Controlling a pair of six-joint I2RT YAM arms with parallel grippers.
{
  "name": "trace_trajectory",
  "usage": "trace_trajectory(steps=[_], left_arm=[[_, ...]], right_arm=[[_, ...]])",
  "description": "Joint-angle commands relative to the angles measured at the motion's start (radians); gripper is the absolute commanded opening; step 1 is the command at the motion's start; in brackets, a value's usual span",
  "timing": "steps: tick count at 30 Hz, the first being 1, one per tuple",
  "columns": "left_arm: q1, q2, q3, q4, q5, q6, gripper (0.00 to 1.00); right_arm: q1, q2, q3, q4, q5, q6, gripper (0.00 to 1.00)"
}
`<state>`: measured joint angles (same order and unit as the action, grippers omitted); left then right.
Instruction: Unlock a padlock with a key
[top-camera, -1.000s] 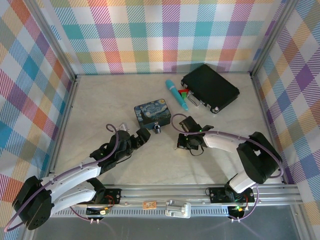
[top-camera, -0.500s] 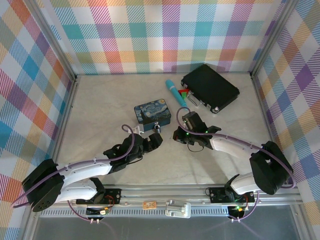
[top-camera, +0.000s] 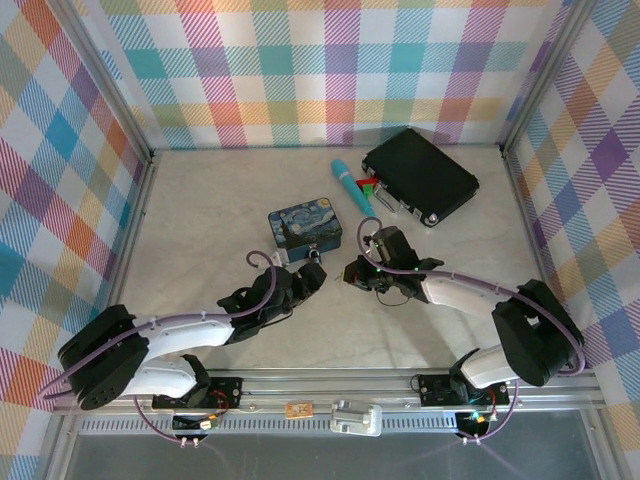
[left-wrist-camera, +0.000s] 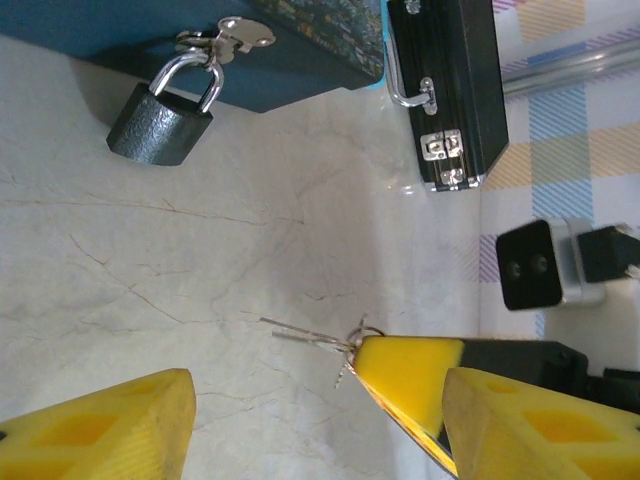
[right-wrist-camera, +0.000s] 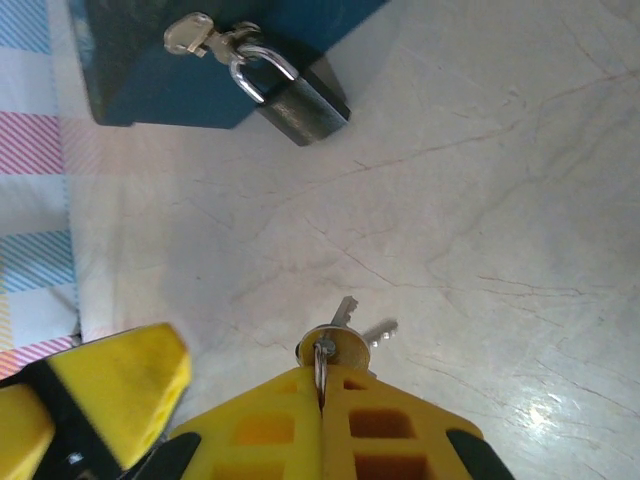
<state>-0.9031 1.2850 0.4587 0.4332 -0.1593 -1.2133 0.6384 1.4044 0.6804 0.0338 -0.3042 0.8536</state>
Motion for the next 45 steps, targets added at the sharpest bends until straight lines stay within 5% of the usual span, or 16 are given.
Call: trace_trajectory(steps=[1,15,28,33,38,45], left_arm=[[-0.016,0.039,0.016,0.098,-0.022,-0.153,0.68],[-0.017,0.183,0.106,0.171,-0.006,-0.428,0.66],[0.009,0.247,0.1,0.259,-0.031,-0.452,0.58],[0.008,0.288,0.103,0.309,0.001,-0.455,0.46],[0.008,0.343,0.106,0.388,0.022,-0.466,0.21],[0.01,0.398,0.093,0.47,0.028,-0.479,0.06]], right_arm=[[-0.006,-0.049,-0.011,0.079,-0.053,-0.002,0.0],[-0.006,-0.063,-0.024,0.154,-0.119,-0.028,0.0],[-0.006,-0.1,-0.072,0.181,-0.148,-0.026,0.0],[-0.006,-0.11,-0.074,0.173,-0.145,-0.043,0.0],[-0.006,-0.101,-0.068,0.175,-0.15,-0.047,0.0],[-0.008,-0.118,-0.064,0.146,-0.139,-0.06,0.0]])
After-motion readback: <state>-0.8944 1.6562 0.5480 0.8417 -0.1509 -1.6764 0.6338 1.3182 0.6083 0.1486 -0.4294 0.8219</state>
